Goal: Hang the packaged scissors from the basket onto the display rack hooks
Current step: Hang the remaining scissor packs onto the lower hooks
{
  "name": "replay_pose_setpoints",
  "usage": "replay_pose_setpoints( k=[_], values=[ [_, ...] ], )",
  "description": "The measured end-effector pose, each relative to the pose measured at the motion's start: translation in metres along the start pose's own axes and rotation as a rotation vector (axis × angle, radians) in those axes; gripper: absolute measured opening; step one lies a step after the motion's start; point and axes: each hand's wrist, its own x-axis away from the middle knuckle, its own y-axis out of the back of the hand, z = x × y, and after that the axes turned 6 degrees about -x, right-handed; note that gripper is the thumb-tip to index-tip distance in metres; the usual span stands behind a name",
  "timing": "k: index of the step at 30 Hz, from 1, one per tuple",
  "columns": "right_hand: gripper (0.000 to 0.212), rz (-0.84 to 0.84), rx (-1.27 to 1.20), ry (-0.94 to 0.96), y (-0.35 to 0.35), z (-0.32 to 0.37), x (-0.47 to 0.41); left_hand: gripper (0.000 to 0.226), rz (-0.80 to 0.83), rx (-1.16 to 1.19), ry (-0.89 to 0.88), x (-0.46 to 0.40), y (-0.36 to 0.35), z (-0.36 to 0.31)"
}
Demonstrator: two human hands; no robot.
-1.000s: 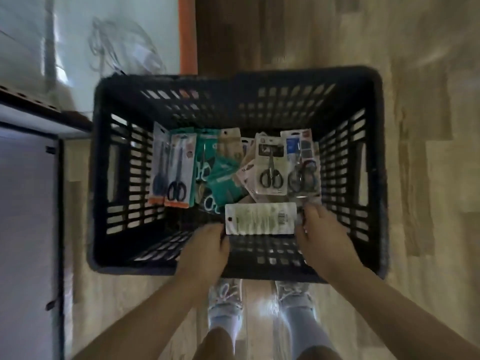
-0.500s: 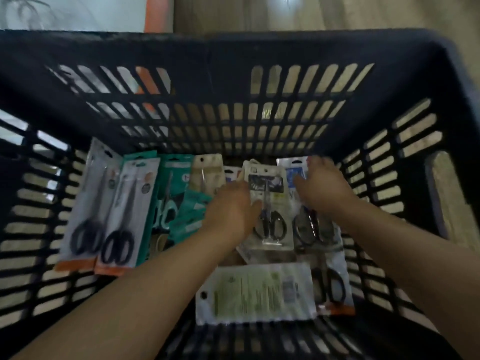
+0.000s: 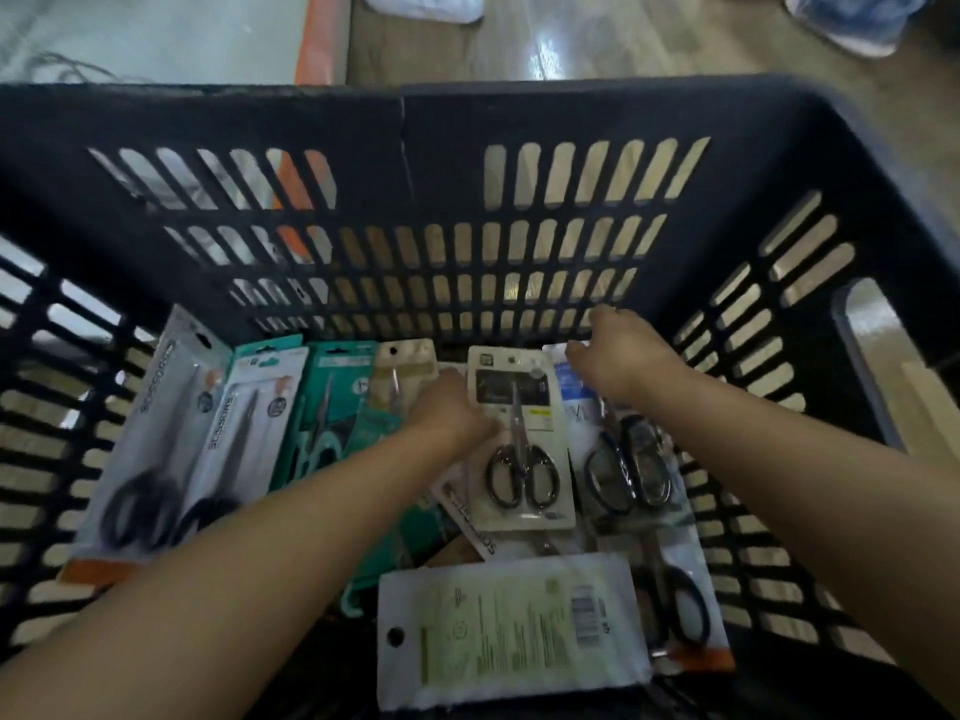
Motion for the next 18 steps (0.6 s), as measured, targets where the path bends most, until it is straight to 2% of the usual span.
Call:
replay_pose_setpoints(
  k=[3, 8, 11, 15, 18],
  values=[
    [0.042, 0.032, 0.014, -0.008, -0.006, -0.002, 0.006, 0.024, 0.006, 0.100, 0.074, 0.003, 0.018, 0.007],
    [0.046, 0.121, 0.010, 0.009, -0.013, 0.002, 0.004, 0.032, 0.056, 0.415, 0.157, 0.003, 0.052, 0.020],
    [0.048, 0.175, 0.002, 0.033, -0.014, 0.009, 0.008, 0.030, 0.062, 0.435, 0.166, 0.002, 0.066, 0.028],
    [0.037, 0.199, 0.032, 0.042, -0.024, 0.015, 0.014, 0.029, 0.111, 0.409, 0.160, 0.004, 0.081, 0.042],
    [0.039, 0.224, 0.010, 0.030, -0.030, 0.020, 0.015, 0.027, 0.134, 0.424, 0.185, 0.005, 0.088, 0.059]
  ],
)
